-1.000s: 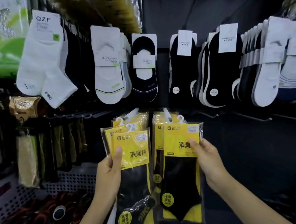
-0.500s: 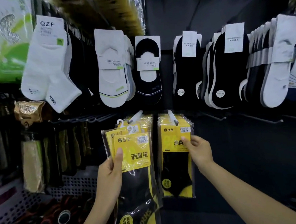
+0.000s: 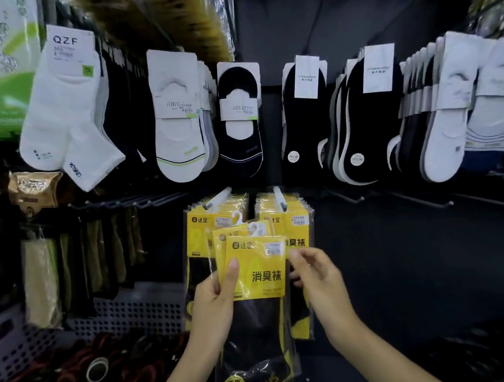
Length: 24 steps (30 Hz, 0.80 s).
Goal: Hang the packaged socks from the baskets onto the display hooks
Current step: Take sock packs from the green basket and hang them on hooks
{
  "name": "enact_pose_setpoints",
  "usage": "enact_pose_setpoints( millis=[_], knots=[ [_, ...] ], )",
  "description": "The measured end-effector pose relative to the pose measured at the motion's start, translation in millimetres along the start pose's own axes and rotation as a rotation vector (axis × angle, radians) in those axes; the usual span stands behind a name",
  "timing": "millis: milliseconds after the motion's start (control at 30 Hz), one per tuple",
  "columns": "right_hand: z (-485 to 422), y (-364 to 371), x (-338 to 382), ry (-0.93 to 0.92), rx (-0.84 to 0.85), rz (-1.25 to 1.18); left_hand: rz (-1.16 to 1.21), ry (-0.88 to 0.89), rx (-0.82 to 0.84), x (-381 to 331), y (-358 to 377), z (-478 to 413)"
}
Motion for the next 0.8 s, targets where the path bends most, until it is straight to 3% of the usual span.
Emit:
enact_pose_setpoints(
  millis=[167,300,400,600,800],
  knots=[
    [11,-4,0,0.072,0.029,-0.161,0.160,-0.106,0.092,6,14,5],
    [16,-10,-1,0.088,0.115,-0.190,0.152,-0.114,0.060,3,14,6],
    [14,-15,-4,0.107,0.081,-0.182,0.073,-0.113,0.069,-2,11,8],
    [-13,-35,2,0.109,-0.043,-0.138,-0.089,-0.034,-0.114,-12,-26,-8],
    [-42,-28,19,-0.012,-0.022,-0.012,-0.162,0.064,-0.220,-21,-54,-16]
  ],
)
Point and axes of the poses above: each hand's wrist, its own z-axis away from the middle knuckle, its own y-axis out of the palm, x = y × z, the point moved 2 cm from there along -z, towards the middle knuckle, and after that the axes turned 3 degrees about -z, right-handed, at the moved point
